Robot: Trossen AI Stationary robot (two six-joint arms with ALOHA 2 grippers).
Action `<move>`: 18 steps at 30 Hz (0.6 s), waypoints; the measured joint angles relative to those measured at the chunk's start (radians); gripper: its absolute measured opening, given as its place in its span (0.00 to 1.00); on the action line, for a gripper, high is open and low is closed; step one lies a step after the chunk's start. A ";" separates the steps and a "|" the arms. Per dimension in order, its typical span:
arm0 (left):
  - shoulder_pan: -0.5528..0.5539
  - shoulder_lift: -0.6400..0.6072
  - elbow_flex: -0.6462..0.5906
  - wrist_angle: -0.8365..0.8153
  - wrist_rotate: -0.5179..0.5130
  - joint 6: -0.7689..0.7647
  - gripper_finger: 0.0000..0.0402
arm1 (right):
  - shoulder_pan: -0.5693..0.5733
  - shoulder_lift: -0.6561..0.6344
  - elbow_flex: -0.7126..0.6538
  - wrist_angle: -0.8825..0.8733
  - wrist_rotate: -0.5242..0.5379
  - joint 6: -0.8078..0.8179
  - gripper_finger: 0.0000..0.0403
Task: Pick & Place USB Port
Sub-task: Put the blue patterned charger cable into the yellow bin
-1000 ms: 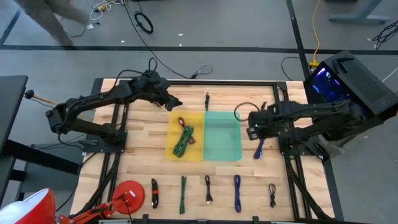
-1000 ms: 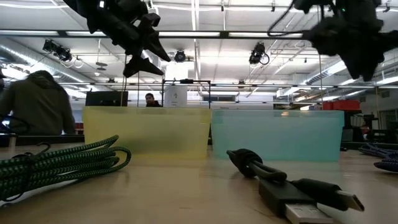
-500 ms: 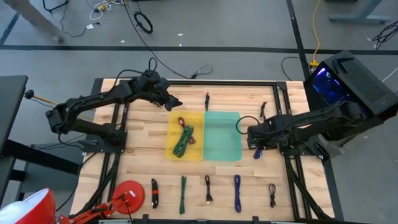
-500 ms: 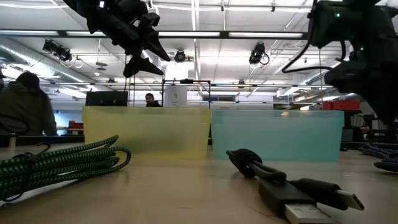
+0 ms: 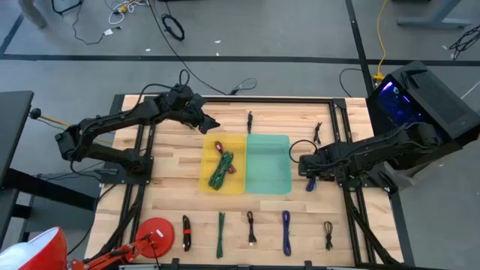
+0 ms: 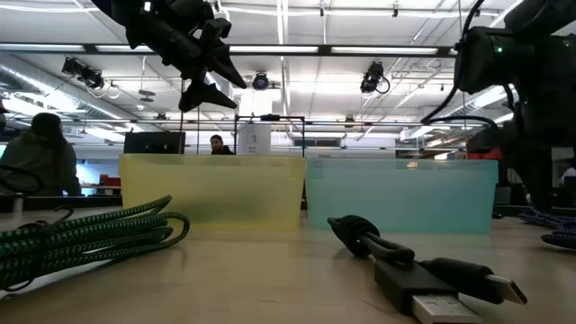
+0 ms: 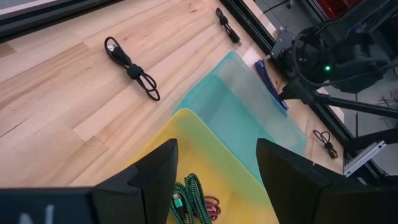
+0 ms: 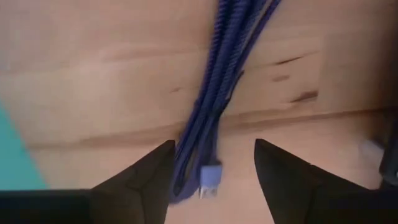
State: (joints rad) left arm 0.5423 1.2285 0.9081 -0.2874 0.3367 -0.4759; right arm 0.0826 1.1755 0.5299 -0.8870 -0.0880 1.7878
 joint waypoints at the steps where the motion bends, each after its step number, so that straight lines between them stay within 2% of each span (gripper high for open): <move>1: 0.000 0.000 0.000 0.000 0.000 0.002 0.56 | 0.000 0.000 -0.009 0.008 0.017 0.020 0.55; 7: 0.000 0.000 0.000 0.000 0.000 0.016 0.56 | 0.000 0.000 -0.062 0.146 0.080 0.102 0.53; 13: 0.000 0.000 0.000 0.000 0.000 0.017 0.56 | 0.000 -0.001 -0.072 0.131 0.081 0.124 0.50; 16: 0.000 0.000 0.000 0.000 -0.001 0.017 0.56 | 0.000 0.000 -0.072 0.116 0.075 0.119 0.43; 18: 0.000 0.000 0.000 0.001 -0.002 0.017 0.56 | 0.000 0.000 -0.073 0.105 0.069 0.113 0.33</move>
State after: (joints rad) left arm 0.5423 1.2285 0.9081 -0.2861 0.3351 -0.4587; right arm 0.0822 1.1755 0.4568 -0.7821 -0.0187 1.9005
